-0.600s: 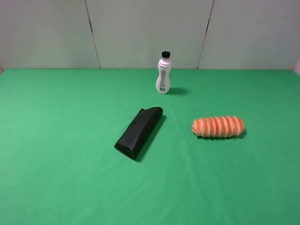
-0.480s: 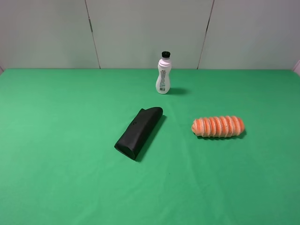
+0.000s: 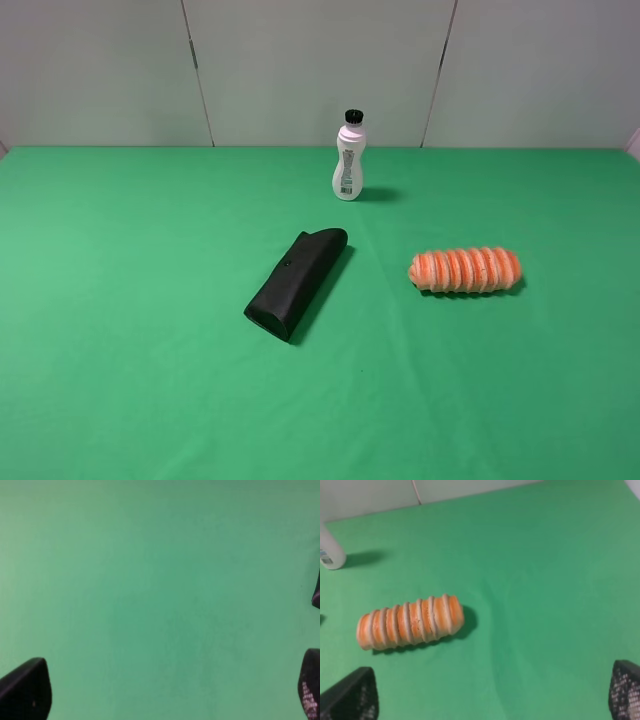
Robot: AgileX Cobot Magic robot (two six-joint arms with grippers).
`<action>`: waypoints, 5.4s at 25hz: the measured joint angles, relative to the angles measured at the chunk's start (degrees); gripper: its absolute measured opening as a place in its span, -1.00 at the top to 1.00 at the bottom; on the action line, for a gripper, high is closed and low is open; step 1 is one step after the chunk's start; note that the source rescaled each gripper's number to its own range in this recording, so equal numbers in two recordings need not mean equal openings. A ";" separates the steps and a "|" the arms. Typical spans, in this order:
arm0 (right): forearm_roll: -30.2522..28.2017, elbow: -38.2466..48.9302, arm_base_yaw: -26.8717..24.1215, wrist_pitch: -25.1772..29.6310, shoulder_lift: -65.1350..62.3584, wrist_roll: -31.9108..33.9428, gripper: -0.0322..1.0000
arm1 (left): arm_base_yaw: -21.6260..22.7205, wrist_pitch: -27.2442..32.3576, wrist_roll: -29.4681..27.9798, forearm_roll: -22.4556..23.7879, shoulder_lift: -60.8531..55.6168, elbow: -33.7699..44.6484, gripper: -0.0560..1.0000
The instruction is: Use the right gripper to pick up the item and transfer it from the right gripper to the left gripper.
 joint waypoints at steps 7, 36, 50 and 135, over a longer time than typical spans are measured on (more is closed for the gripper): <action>0.00 0.00 0.00 -0.08 0.00 0.00 -1.00 | 0.00 0.00 0.00 0.00 0.00 0.00 -0.96; -5.03 -8.81 0.00 -6.36 29.91 -1.62 -1.00 | 0.00 0.00 0.00 0.00 0.00 0.00 -0.96; 8.19 -22.70 0.00 -10.46 71.86 -46.67 -1.00 | -0.07 0.00 0.00 0.00 0.00 0.00 -0.96; 12.37 -30.71 2.63 -22.17 109.39 -87.77 0.75 | -0.07 0.00 0.00 0.00 0.00 0.00 -0.96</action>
